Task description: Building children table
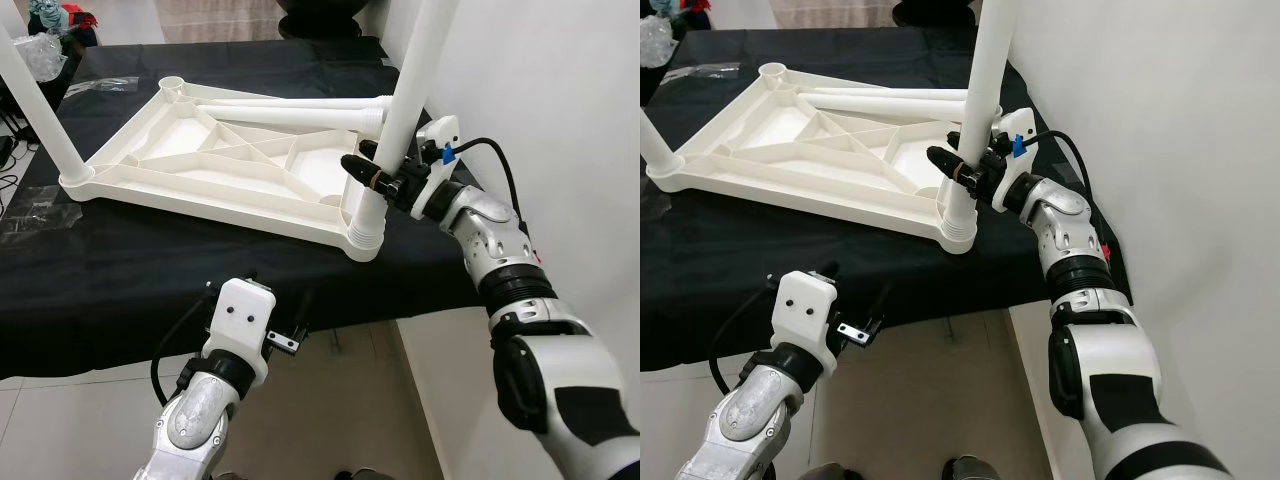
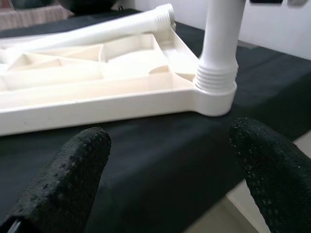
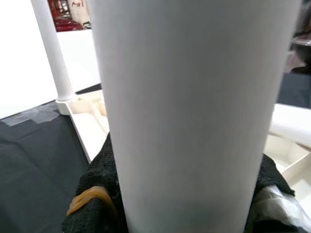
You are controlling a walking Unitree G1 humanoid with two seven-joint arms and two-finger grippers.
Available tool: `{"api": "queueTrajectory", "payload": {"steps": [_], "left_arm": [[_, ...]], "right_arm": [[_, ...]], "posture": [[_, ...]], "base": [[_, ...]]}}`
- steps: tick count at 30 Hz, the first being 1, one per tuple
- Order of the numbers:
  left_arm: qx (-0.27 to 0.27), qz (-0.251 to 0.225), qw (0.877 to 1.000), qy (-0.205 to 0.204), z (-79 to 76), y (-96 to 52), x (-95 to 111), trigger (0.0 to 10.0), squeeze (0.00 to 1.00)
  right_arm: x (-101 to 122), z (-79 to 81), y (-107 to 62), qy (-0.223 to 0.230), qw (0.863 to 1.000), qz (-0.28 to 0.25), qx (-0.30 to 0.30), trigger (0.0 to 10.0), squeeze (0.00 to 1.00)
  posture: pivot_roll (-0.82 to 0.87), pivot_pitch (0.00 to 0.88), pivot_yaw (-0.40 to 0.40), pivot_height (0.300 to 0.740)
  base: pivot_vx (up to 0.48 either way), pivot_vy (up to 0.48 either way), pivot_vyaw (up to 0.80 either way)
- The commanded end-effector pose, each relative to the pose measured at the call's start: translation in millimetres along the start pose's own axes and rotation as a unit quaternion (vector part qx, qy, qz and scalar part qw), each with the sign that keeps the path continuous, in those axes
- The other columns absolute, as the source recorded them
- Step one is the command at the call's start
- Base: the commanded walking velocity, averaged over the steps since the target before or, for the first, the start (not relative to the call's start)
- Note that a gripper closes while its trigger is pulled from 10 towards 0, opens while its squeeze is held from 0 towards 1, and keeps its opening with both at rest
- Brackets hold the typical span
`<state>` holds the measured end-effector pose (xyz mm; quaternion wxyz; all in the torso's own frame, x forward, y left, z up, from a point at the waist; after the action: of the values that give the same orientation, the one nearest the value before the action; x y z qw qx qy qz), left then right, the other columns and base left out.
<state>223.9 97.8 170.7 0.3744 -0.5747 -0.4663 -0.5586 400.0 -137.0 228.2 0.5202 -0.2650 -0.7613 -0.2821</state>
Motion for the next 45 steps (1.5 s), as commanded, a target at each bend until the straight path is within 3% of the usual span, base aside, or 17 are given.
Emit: {"api": "queueTrajectory", "payload": {"steps": [1, 5, 6, 12, 16, 20, 21, 22, 26, 27, 29, 30, 31, 35, 36, 37, 45], "left_arm": [[0.006, 0.013, 1.000, 0.002, 2.4, -0.9, -4.6, 10.0, 0.00], [0.008, 0.006, 1.000, 0.008, 5.6, 1.7, -0.8, 10.0, 0.00], [0.008, 0.002, 1.000, 0.012, 7.6, 4.1, 1.4, 10.0, 0.00], [0.006, -0.001, 1.000, 0.015, 8.5, 6.1, 2.7, 10.0, 0.00], [0.003, -0.003, 1.000, 0.015, 7.4, 7.7, 3.8, 10.0, 0.00], [0.004, -0.004, 1.000, 0.015, 7.2, 7.7, 4.0, 10.0, 0.00], [0.005, -0.005, 1.000, 0.015, 6.8, 8.0, 4.6, 10.0, 0.00], [0.006, -0.005, 1.000, 0.015, 6.7, 8.1, 4.8, 10.0, 0.00], [0.008, -0.005, 1.000, 0.015, 6.9, 7.4, 4.8, 10.0, 0.00], [0.010, -0.004, 1.000, 0.014, 7.2, 6.8, 4.6, 10.0, 0.00], [0.011, -0.002, 1.000, 0.014, 7.8, 5.6, 3.1, 10.0, 0.00], [0.011, -0.002, 1.000, 0.014, 7.8, 5.6, 3.1, 10.0, 0.00], [0.011, -0.001, 1.000, 0.014, 7.8, 5.4, 2.4, 10.0, 0.00], [0.010, 0.002, 1.000, 0.014, 7.2, 5.9, 0.3, 10.0, 0.00], [0.010, 0.002, 1.000, 0.013, 6.9, 6.1, 0.1, 10.0, 0.00], [0.010, 0.002, 1.000, 0.013, 7.0, 6.3, 0.0, 10.0, 0.00], [0.011, 0.002, 1.000, 0.013, 7.6, 6.5, -0.8, 10.0, 0.00]], "right_arm": [[-16.1, 10.3, -0.1, 0.002, 0.999, 0.034, 0.005, 0.0, 0.00], [-26.7, 18.9, 6.5, -0.006, 0.995, 0.065, -0.071, 0.0, 0.00], [-35.0, 20.1, 8.6, -0.005, 0.984, 0.102, -0.145, 0.0, 0.00], [-39.3, 22.0, 10.5, -0.004, 0.958, 0.142, -0.247, 0.0, 0.00], [-30.4, 38.2, 15.4, 0.001, 0.906, 0.169, -0.389, 0.0, 0.00], [-27.8, 42.6, 16.1, 0.006, 0.893, 0.173, -0.416, 0.0, 0.00], [-20.4, 59.4, 24.6, 0.022, 0.871, 0.176, -0.458, 0.0, 0.00], [-19.3, 65.6, 28.1, 0.033, 0.865, 0.180, -0.466, 0.0, 0.00], [-14.3, 78.3, 40.3, 0.051, 0.873, 0.173, -0.454, 0.0, 0.00], [-11.7, 82.4, 45.3, 0.052, 0.881, 0.166, -0.441, 10.0, 0.00], [-5.0, 90.5, 54.1, 0.065, 0.901, 0.147, -0.403, 10.0, 0.00], [-5.0, 90.5, 54.1, 0.065, 0.901, 0.147, -0.403, 10.0, 0.00], [-2.8, 91.6, 55.4, 0.066, 0.906, 0.139, -0.393, 10.0, 1.00], [1.7, 92.5, 54.9, 0.069, 0.915, 0.124, -0.377, 10.0, 1.00], [6.3, 93.1, 55.8, 0.065, 0.924, 0.113, -0.360, 10.0, 0.19], [10.9, 92.7, 55.7, 0.063, 0.931, 0.099, -0.345, 10.0, 0.00], [18.8, 87.4, 49.4, 0.052, 0.949, 0.064, -0.305, 10.0, 0.00]], "posture": [[0.01, 0.142, -0.085, 0.740], [0.01, 0.139, -0.084, 0.740], [0.01, 0.142, -0.081, 0.740], [0.01, 0.143, -0.082, 0.740], [0.01, 0.142, -0.086, 0.740], [0.01, 0.142, -0.086, 0.740], [0.01, 0.141, -0.089, 0.740], [0.01, 0.141, -0.089, 0.740], [0.02, 0.141, -0.093, 0.740], [0.02, 0.141, -0.093, 0.740], [0.01, 0.141, -0.095, 0.740], [0.01, 0.141, -0.095, 0.740], [0.01, 0.141, -0.095, 0.740], [0.01, 0.141, -0.092, 0.740], [0.01, 0.140, -0.092, 0.740], [0.01, 0.140, -0.092, 0.740], [0.00, 0.140, -0.094, 0.740]], "base": [[0.000, 0.000, 0.00], [0.000, 0.000, 0.00], [0.000, 0.000, 0.00], [0.000, 0.000, 0.00], [0.000, 0.000, 0.00], [0.000, 0.000, 0.00], [0.000, 0.000, 0.00], [0.000, 0.000, 0.00], [0.000, 0.000, 0.00], [0.000, 0.000, 0.00], [0.000, 0.000, 0.00], [0.000, 0.000, 0.00], [0.000, 0.000, 0.00], [0.000, 0.000, 0.00], [0.000, 0.000, 0.00], [0.000, 0.000, 0.00], [0.000, 0.000, 0.00]]}}
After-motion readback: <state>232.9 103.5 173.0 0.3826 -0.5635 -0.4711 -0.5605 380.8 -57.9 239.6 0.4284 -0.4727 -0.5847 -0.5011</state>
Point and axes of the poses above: a point about 5 cm out from each wrist's last joint towards the gripper, its own y axis pointing out of the wrist towards the gripper, its own x axis along the axis of the wrist's last joint, z = x × y, the point moved 1 cm from there along y, pointing out of the wrist towards the gripper, and after that the axes turned 12 degrees about -y, right-handed, at the moved point
